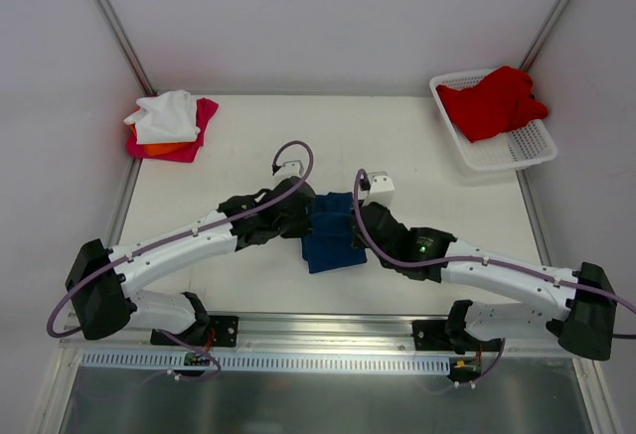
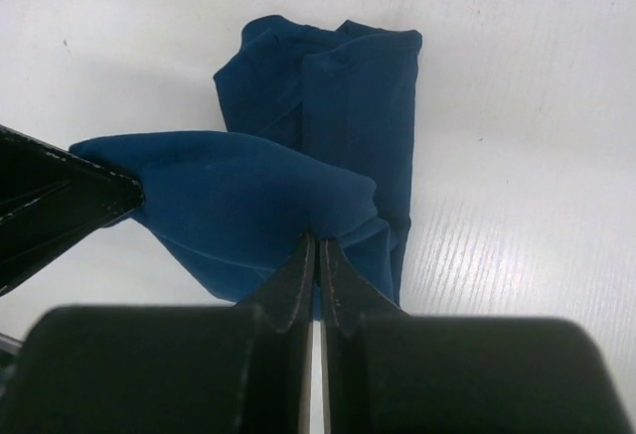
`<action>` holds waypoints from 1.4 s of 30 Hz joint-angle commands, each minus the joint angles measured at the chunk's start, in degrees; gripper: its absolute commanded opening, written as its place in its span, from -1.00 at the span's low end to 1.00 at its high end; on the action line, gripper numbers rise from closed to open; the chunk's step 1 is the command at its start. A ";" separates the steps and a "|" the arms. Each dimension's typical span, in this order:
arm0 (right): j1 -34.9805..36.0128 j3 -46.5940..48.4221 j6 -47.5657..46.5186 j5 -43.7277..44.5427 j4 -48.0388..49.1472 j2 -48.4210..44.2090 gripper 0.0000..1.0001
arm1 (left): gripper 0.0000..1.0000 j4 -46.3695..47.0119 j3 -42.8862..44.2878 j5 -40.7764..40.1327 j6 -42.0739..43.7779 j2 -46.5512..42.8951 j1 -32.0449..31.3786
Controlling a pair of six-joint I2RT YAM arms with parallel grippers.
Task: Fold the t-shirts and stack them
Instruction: Fold the long partially folded tshirt into a neat square
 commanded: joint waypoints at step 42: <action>-21.39 10.30 -12.94 -18.19 13.78 24.30 -0.99 | -1.00 12.54 9.43 12.07 16.23 22.43 17.05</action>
